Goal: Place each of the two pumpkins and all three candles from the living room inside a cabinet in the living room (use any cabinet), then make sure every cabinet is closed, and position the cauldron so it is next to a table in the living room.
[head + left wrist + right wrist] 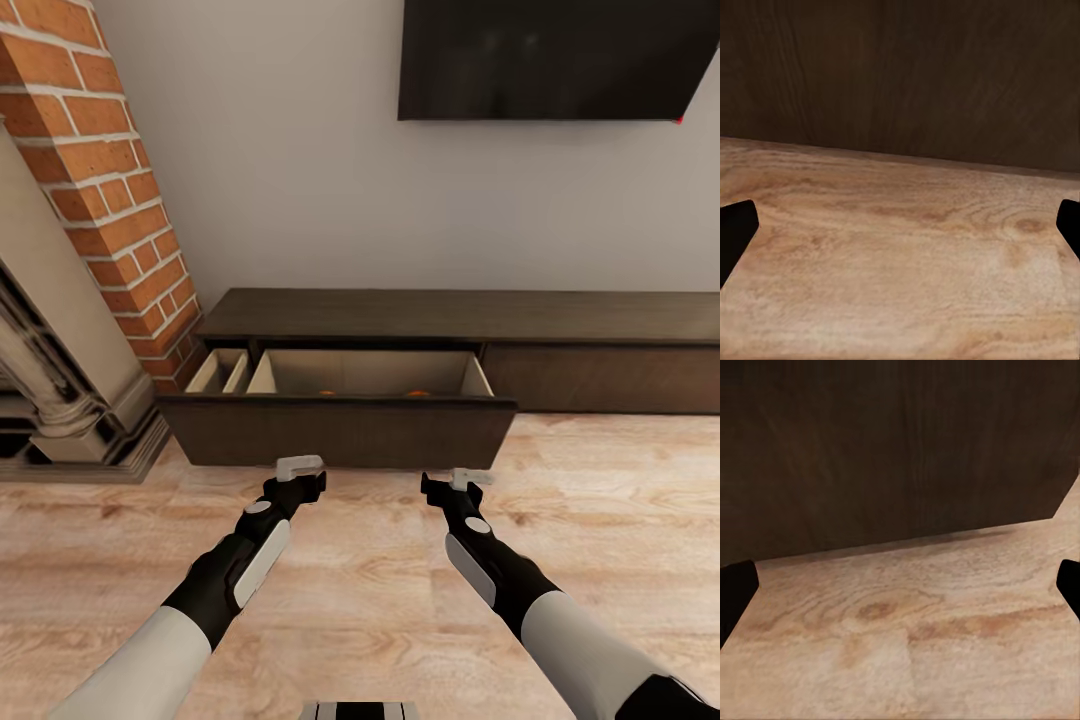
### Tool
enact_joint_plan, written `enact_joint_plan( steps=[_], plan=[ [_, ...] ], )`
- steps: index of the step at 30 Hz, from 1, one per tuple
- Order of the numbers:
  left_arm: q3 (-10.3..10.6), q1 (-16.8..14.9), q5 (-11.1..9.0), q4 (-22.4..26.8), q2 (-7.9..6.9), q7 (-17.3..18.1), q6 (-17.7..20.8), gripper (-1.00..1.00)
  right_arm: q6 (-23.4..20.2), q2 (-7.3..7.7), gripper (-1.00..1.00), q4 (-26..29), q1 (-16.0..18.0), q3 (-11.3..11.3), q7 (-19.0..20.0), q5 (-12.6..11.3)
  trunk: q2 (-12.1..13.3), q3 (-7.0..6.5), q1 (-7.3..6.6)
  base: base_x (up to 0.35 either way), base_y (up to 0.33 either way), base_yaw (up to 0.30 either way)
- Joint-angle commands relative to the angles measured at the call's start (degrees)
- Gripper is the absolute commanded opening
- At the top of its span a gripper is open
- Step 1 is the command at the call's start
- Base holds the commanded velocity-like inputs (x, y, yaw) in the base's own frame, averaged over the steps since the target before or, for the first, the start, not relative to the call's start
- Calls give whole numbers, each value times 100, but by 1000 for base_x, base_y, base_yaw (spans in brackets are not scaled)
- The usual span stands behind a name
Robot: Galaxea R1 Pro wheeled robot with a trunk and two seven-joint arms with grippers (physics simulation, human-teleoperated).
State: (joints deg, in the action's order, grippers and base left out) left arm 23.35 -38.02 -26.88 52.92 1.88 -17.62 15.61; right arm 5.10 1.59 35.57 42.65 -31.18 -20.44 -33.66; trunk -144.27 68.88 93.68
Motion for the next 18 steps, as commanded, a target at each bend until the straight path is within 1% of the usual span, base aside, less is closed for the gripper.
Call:
enact_joint_plan(
  steps=[1,18],
  plan=[
    [16,-4,-54,8,-3,-48,13,100,35,8,100,3,6,-46,-39,-61,-2,5,1,249,164,0],
    [3,-4,-54,8,-3,-43,13,100,35,8,100,3,6,-46,-39,-55,-2,5,1,263,169,0]
  ],
)
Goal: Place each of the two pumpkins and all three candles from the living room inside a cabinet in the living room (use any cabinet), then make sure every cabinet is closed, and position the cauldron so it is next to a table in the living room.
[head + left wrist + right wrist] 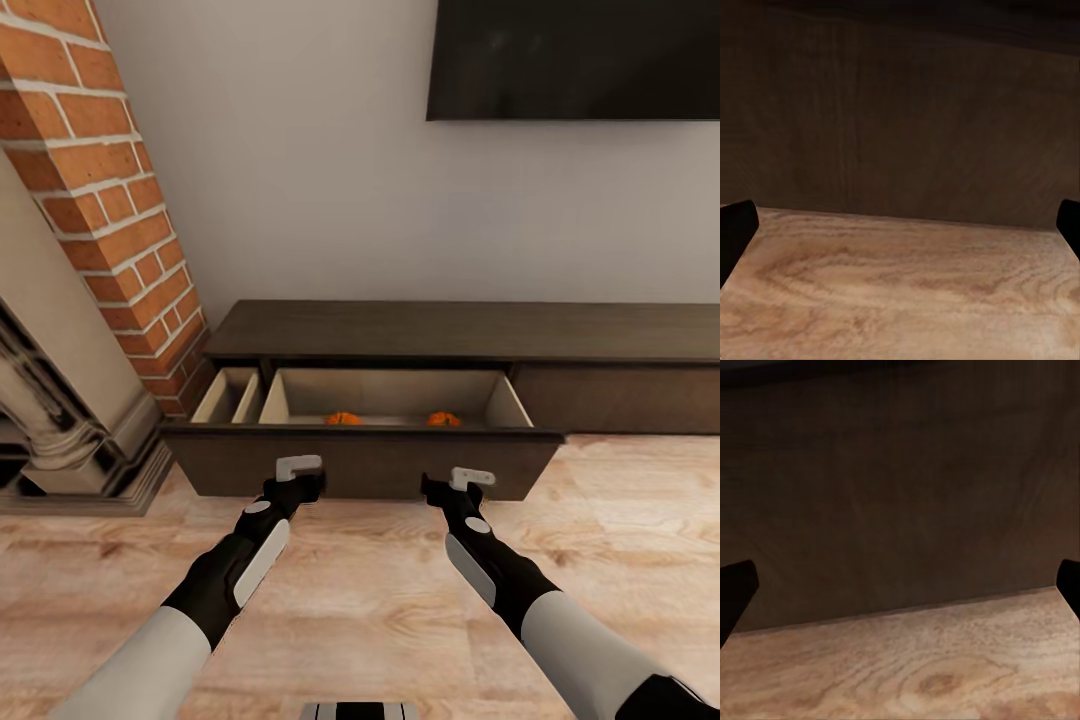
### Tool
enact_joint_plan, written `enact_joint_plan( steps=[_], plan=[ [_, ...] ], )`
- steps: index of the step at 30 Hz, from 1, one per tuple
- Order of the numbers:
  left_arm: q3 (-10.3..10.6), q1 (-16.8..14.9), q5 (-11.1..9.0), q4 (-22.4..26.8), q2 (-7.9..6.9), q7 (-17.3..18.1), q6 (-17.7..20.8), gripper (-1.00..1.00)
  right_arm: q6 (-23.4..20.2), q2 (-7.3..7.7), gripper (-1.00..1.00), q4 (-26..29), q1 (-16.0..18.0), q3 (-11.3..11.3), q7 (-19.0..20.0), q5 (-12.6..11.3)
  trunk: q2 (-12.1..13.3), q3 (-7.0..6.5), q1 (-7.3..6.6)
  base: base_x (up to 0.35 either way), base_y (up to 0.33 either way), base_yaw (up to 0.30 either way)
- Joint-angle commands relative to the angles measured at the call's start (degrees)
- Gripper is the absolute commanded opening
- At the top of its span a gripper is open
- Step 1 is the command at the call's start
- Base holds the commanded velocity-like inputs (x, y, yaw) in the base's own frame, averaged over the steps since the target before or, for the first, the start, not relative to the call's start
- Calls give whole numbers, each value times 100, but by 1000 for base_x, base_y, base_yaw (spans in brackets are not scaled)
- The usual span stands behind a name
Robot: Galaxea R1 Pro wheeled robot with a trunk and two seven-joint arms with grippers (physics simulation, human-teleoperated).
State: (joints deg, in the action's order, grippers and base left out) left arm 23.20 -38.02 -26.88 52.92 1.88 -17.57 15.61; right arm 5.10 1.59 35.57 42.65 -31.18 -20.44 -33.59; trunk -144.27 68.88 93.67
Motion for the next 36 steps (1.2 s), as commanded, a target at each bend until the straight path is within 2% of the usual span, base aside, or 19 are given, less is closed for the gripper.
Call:
enact_joint_plan(
  steps=[1,21,36],
  plan=[
    [18,-4,-55,8,-3,-49,13,100,35,8,100,3,6,-46,-39,-60,-2,5,2,267,151,0],
    [29,-4,-63,8,-3,-46,13,100,35,8,100,4,6,-46,-39,-59,-2,5,2,264,32,0],
    [20,-4,-63,8,-3,-44,21,100,26,8,100,18,6,-38,-47,-60,-2,5,2,156,0,0]
  ],
)
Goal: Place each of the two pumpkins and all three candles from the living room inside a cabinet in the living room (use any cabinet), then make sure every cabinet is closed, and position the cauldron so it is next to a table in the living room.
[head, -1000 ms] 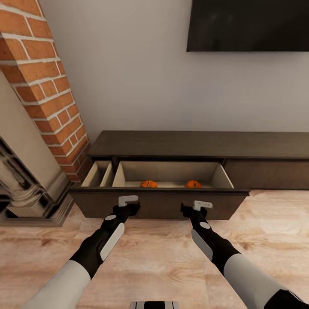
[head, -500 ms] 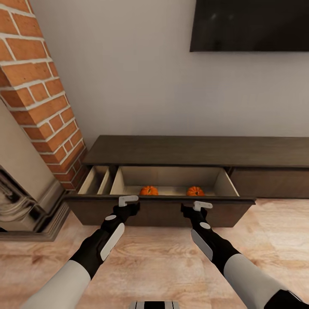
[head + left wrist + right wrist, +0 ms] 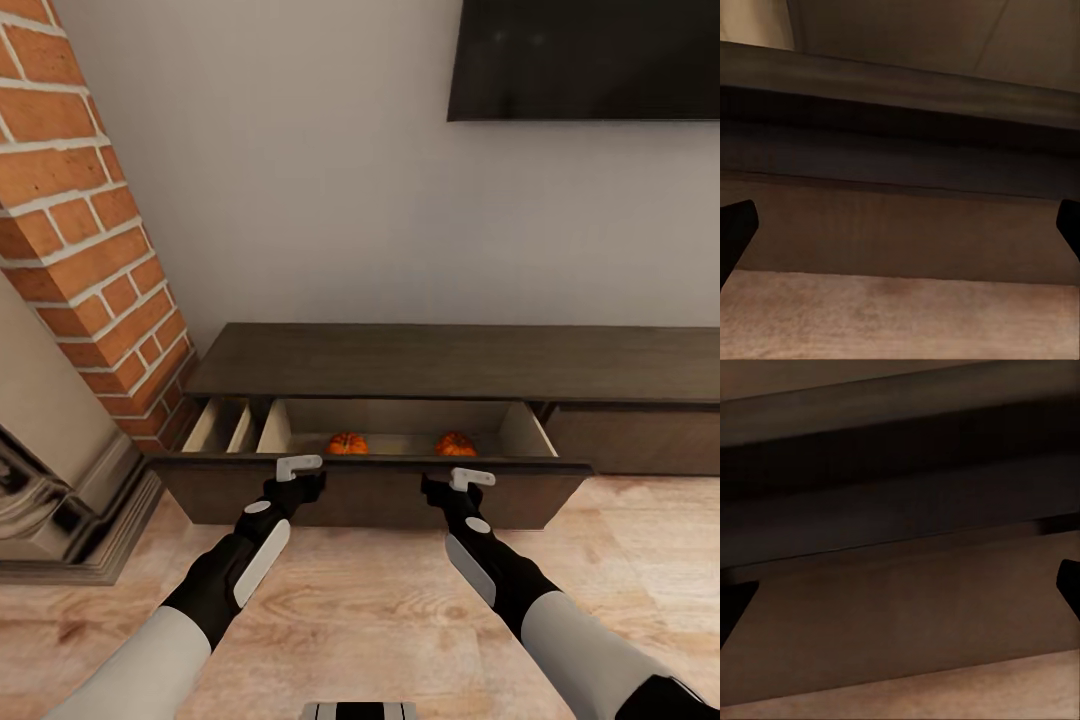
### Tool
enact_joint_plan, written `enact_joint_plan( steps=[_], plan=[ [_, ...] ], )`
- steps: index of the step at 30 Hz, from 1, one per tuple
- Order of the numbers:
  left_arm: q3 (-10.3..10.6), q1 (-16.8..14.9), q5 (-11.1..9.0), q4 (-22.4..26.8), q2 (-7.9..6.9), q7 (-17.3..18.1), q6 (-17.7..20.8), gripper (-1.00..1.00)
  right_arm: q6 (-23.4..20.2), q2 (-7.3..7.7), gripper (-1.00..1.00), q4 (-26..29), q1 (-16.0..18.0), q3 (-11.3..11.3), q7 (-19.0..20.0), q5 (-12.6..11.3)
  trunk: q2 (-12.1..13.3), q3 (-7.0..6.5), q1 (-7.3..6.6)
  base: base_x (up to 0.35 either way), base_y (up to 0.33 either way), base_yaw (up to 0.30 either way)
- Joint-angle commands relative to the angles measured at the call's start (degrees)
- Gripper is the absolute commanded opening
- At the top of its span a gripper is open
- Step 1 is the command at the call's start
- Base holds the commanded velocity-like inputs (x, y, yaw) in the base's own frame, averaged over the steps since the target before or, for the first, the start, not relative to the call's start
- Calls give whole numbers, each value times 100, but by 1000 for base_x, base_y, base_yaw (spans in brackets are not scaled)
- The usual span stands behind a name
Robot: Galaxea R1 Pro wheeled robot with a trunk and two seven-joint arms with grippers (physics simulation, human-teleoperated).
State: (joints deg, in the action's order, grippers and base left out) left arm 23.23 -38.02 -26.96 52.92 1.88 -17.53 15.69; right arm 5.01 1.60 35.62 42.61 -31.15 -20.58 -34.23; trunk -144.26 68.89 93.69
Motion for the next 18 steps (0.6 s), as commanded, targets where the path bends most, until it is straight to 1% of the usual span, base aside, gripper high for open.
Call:
enact_joint_plan(
  steps=[1,18],
  plan=[
    [16,-3,-55,8,-3,-49,13,100,35,7,100,12,10,-41,-34,4,-2,4,0,201,0,0],
    [22,-2,-55,8,-3,-49,13,100,30,8,100,24,10,-40,-34,4,-2,4,0,198,0,0]
  ],
)
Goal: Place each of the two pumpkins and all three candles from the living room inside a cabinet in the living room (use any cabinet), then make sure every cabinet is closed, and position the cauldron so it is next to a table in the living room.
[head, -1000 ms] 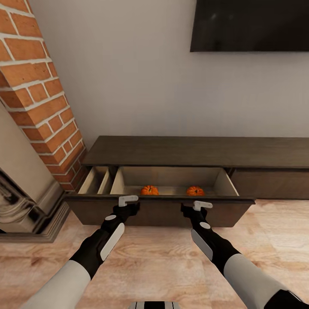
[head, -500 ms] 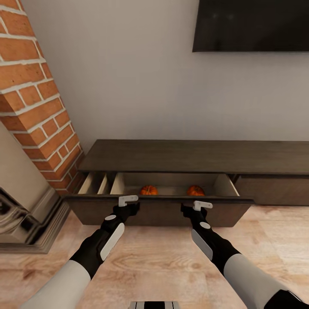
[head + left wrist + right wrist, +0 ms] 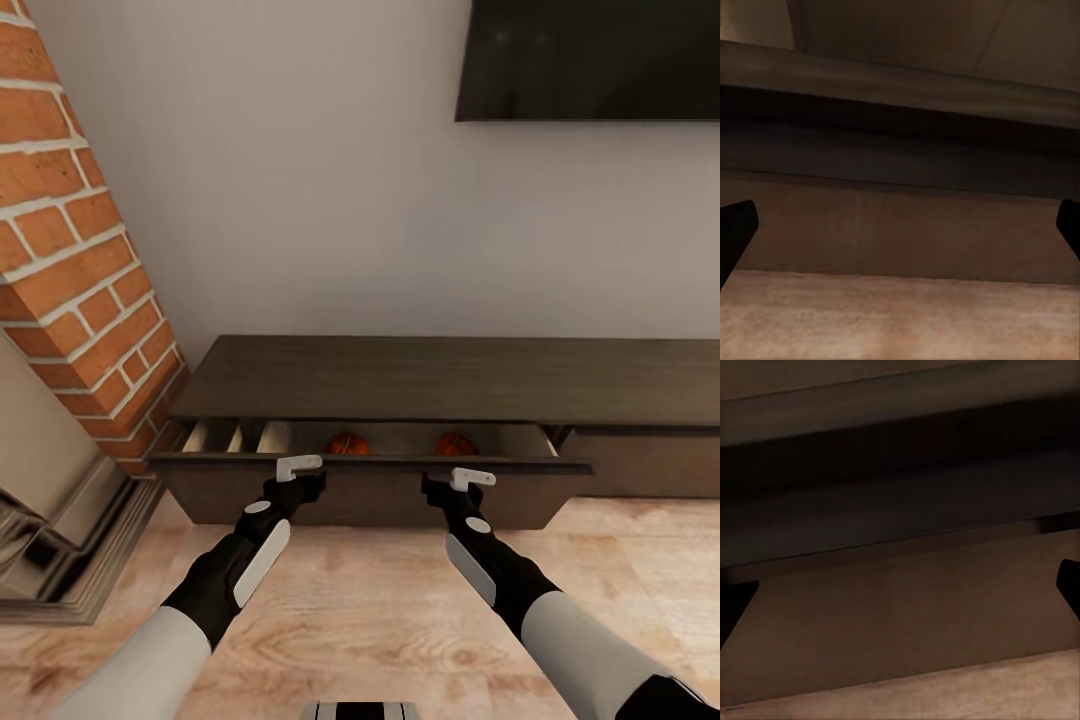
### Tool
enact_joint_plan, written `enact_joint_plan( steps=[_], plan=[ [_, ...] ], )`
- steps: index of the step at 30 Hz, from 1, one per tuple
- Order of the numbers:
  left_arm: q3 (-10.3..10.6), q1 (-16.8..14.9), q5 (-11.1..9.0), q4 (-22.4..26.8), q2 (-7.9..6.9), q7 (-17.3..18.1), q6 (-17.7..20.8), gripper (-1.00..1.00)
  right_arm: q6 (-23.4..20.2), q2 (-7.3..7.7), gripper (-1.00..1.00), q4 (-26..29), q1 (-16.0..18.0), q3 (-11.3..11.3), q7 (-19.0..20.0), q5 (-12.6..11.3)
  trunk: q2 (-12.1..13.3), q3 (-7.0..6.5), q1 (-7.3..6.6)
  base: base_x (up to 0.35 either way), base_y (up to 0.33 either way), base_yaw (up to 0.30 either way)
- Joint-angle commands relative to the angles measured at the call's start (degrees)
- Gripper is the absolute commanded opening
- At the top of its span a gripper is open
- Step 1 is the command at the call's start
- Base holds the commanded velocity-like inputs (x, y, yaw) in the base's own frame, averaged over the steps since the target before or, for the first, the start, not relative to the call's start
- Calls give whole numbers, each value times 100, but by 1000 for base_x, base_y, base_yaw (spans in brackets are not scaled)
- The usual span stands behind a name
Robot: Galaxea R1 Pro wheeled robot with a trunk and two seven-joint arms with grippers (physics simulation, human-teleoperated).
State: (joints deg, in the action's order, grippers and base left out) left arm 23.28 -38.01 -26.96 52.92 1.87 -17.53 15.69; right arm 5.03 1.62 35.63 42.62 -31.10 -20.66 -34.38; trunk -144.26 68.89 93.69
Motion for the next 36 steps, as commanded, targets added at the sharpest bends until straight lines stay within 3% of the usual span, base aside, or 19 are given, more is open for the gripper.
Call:
enact_joint_plan(
  steps=[1,24,36],
  plan=[
    [16,-4,-55,8,-3,-49,13,100,27,6,100,23,10,-46,-26,19,-3,4,0,193,0,0],
    [10,-5,-37,8,-3,-49,13,100,20,13,100,93,10,-37,-35,19,-3,4,0,192,0,0],
    [15,-5,-37,12,-11,-49,5,100,19,13,100,102,10,-37,-35,19,-3,4,0,-35,0,0]
  ],
)
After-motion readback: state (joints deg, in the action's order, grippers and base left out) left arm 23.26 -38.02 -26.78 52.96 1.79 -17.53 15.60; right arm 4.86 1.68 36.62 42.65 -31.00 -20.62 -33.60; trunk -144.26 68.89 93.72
